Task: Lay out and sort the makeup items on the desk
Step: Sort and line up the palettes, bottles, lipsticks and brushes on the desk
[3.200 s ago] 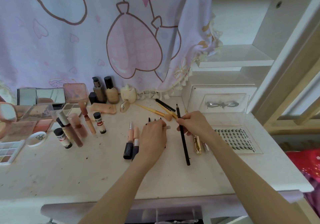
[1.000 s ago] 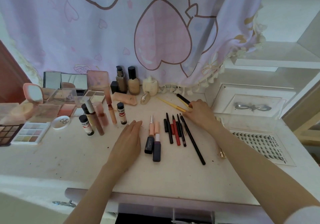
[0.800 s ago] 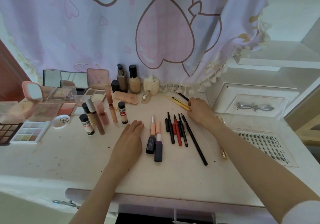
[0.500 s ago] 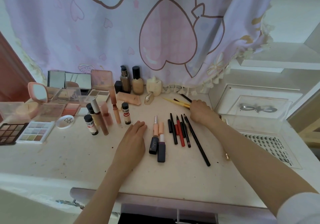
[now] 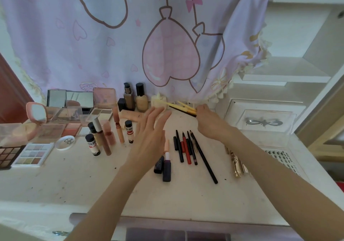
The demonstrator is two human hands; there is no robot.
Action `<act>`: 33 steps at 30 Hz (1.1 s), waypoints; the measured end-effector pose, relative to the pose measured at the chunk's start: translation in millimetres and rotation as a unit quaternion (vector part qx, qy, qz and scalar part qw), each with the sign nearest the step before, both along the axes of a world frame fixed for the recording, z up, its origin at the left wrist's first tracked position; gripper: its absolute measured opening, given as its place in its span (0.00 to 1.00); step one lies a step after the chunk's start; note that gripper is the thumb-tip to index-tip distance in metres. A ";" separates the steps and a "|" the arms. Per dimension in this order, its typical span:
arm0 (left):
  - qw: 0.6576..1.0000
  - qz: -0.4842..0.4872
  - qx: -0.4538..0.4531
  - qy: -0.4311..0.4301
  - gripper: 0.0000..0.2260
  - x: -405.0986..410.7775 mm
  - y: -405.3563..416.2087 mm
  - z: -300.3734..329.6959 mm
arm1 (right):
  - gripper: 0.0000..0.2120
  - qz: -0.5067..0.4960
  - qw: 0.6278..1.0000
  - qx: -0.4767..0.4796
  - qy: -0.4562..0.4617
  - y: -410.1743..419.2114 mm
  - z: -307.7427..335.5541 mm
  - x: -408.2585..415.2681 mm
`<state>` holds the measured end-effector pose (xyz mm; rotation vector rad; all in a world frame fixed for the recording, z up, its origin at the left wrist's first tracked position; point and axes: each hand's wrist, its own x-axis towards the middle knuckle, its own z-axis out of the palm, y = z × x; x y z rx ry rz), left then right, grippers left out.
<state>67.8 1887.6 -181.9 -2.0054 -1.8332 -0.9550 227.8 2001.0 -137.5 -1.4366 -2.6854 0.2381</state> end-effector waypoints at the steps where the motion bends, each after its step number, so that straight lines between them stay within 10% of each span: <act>1: 0.999 0.019 -0.009 0.043 0.30 5.4 7.9 9.8 | 0.14 0.025 1.000 0.009 -0.002 -7.5 2.0 1.5; 5: 0.973 0.055 -0.145 0.171 0.21 19.1 19.4 34.2 | 0.12 0.035 0.999 0.005 -0.027 -37.3 8.1 6.3; 12: 0.950 0.011 -0.301 0.081 0.07 23.6 15.3 37.1 | 0.11 0.100 0.989 0.095 -0.045 -53.0 14.1 20.2; 19: 0.928 -0.026 -0.304 -0.214 0.09 22.3 1.8 40.8 | 0.17 0.008 0.898 0.263 0.352 -38.5 13.6 40.5; 24: 0.891 -0.094 -0.314 -0.313 0.11 29.8 -2.3 38.3 | 0.10 -0.113 0.837 -0.026 0.534 -40.8 15.7 42.7; 28: 0.830 -0.155 -0.362 -0.394 0.10 36.1 -6.9 41.4 | 0.13 -0.106 0.768 -0.131 0.618 -43.6 16.8 35.8; 33: 0.838 -0.176 -0.354 -0.376 0.11 35.5 -10.6 38.0 | 0.16 -0.090 0.760 -0.147 0.627 -44.8 22.1 33.4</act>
